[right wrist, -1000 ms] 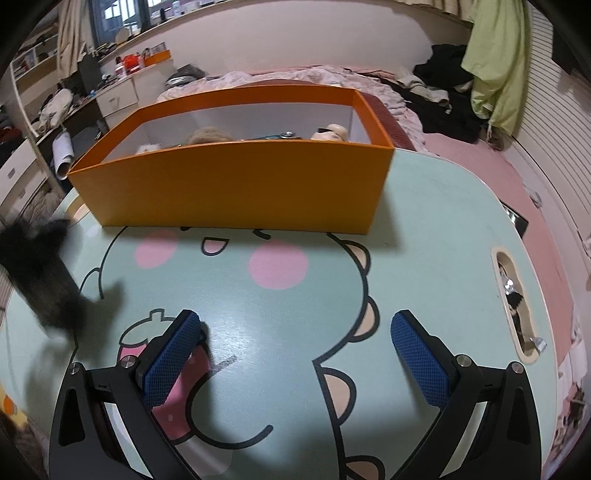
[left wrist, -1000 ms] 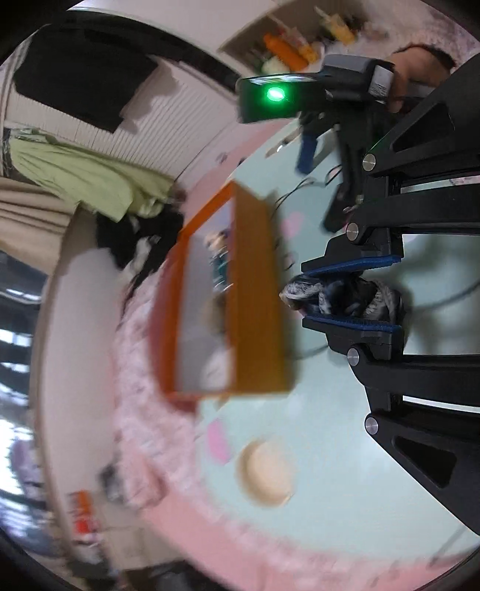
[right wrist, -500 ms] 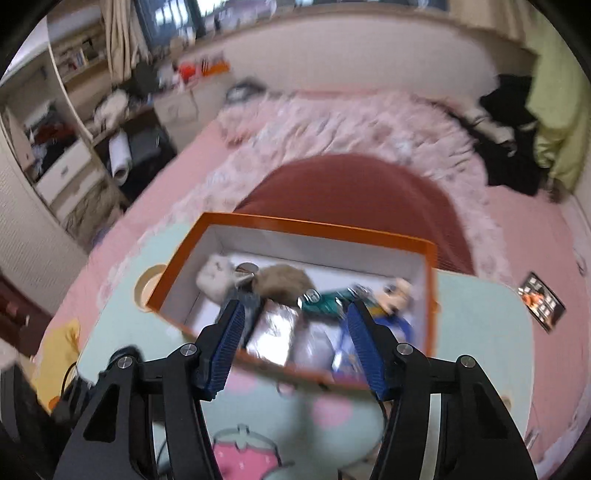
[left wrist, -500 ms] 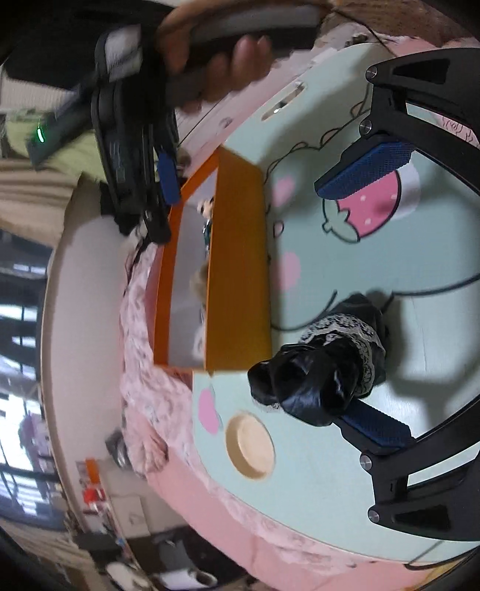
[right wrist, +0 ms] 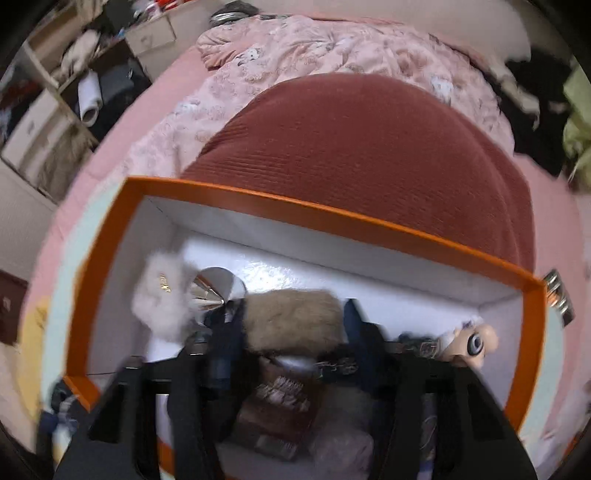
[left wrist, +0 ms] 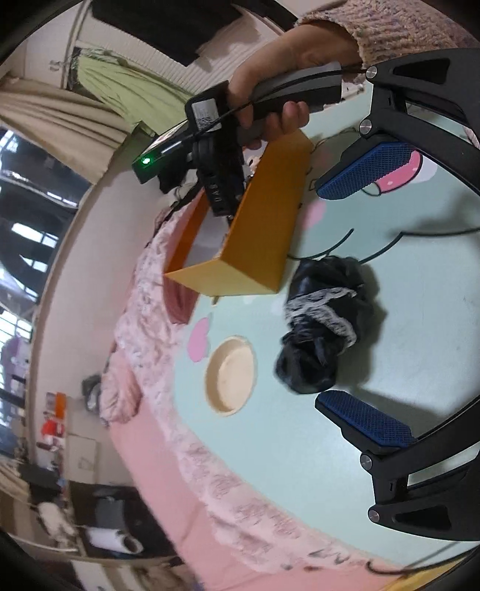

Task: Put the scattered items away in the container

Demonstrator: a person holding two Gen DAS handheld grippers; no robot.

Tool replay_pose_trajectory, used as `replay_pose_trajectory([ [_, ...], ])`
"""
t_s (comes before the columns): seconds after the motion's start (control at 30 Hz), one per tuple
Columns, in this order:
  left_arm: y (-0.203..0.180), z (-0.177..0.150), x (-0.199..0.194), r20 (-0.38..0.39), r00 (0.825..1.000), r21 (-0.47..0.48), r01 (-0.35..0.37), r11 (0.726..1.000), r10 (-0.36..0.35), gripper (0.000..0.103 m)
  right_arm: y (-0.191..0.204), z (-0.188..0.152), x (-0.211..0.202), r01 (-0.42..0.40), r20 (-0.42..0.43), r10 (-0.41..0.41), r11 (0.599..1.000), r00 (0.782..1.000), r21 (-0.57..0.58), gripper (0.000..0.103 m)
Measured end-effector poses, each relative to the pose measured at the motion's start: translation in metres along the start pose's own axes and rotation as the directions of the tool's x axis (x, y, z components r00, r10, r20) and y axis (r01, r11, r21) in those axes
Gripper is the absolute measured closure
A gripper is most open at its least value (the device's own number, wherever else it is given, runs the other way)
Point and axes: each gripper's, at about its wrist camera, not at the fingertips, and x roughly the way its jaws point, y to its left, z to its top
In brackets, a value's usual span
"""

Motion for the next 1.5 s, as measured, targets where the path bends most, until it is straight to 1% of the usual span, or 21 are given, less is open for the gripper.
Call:
replay_pose_trajectory([
  [0.07,0.001,0.004,0.003,0.004,1.0,0.011,-0.009,1.0,0.009,0.0,-0.008,-0.004,-0.011,-0.06,0.035,0.059,0.998,0.998,0.03,0.063],
  [0.13,0.004,0.008,0.009,-0.038,0.998,-0.004,0.046,0.999,-0.046,0.0,-0.015,-0.011,-0.038,-0.088,0.131,0.081,0.995,0.988,0.047,0.063],
  [0.23,0.001,0.013,0.024,-0.124,0.988,-0.011,0.087,0.996,-0.088,0.0,-0.022,-0.033,-0.092,-0.121,0.284,0.103,0.992,0.953,0.044,0.063],
  [0.3,-0.005,0.012,0.035,-0.17,0.981,-0.003,0.095,0.996,-0.094,0.0,-0.024,-0.052,-0.121,-0.178,0.339,0.159,0.984,0.927,0.025,0.062],
  [0.33,-0.01,0.011,0.038,-0.19,0.975,0.007,0.121,0.993,-0.118,0.0,-0.025,-0.064,-0.131,-0.202,0.349,0.186,0.979,0.918,0.009,0.062],
  [0.4,-0.023,0.007,0.043,-0.229,0.958,0.025,0.182,0.983,-0.172,0.0,-0.026,-0.089,-0.138,-0.219,0.343,0.209,0.976,0.916,-0.011,0.062],
  [0.47,-0.04,-0.001,0.047,-0.273,0.937,0.061,0.245,0.968,-0.22,0.0,-0.026,-0.114,-0.128,-0.208,0.312,0.202,0.978,0.928,-0.016,0.062],
  [0.5,-0.048,-0.004,0.048,-0.285,0.934,0.094,0.252,0.963,-0.217,0.0,-0.027,-0.124,-0.119,-0.207,0.291,0.201,0.978,0.935,-0.01,0.062],
  [0.57,-0.057,-0.007,0.047,-0.288,0.939,0.133,0.236,0.963,-0.19,0.0,-0.025,-0.138,-0.099,-0.219,0.262,0.21,0.976,0.942,0.003,0.062],
  [0.63,-0.056,-0.006,0.041,-0.264,0.945,0.13,0.231,0.964,-0.191,0.0,-0.03,-0.152,-0.087,-0.23,0.263,0.215,0.973,0.941,0.028,0.061],
  [0.77,-0.039,0.003,0.02,-0.168,0.962,0.076,0.23,0.97,-0.215,0.0,-0.039,-0.165,-0.08,-0.3,0.322,0.259,0.95,0.911,0.084,0.058],
  [0.83,-0.031,0.008,0.011,-0.131,0.968,0.061,0.222,0.973,-0.213,0.0,-0.04,-0.166,-0.079,-0.32,0.326,0.272,0.942,0.905,0.102,0.054],
  [0.9,-0.025,0.011,0.005,-0.111,0.973,0.05,0.211,0.976,-0.205,0.0,-0.04,-0.17,-0.081,-0.295,0.341,0.233,0.944,0.911,0.145,0.051],
  [0.97,-0.021,0.017,-0.002,-0.09,0.976,0.045,0.202,0.978,-0.198,0.0,-0.04,-0.179,-0.088,-0.255,0.393,0.177,0.954,0.902,0.155,0.047],
  [1.03,-0.019,0.025,-0.008,-0.072,0.979,0.058,0.194,0.979,-0.19,0.0,-0.037,-0.192,-0.095,-0.213,0.433,0.129,0.965,0.892,0.152,0.032],
  [1.17,-0.03,0.052,-0.014,-0.068,0.991,0.146,0.124,0.982,-0.115,0.0,-0.035,-0.221,-0.105,-0.097,0.493,0.028,0.989,0.87,0.114,0.027],
  [1.23,-0.043,0.072,-0.016,-0.054,0.992,0.193,0.124,0.973,-0.116,0.0,-0.034,-0.232,-0.101,-0.06,0.478,-0.002,0.992,0.879,0.113,0.025],
  [1.3,-0.062,0.093,-0.012,-0.051,0.988,0.25,0.157,0.956,-0.148,0.0,-0.034,-0.238,-0.094,-0.086,0.435,0.033,0.991,0.9,0.104,0.025],
  [1.37,-0.084,0.109,-0.002,-0.061,0.984,0.298,0.176,0.938,-0.165,0.0,-0.036,-0.241,-0.086,-0.122,0.401,0.071,0.987,0.914,0.103,0.025],
  [1.43,-0.11,0.121,0.017,-0.103,0.982,0.356,0.185,0.916,-0.159,0.002,-0.035,-0.24,-0.081,-0.119,0.393,0.068,0.987,0.917,0.107,0.025],
  [1.5,-0.132,0.128,0.039,-0.151,0.98,0.402,0.178,0.898,-0.127,0.008,-0.031,-0.241,-0.079,-0.093,0.398,0.046,0.991,0.916,0.098,0.025],
])
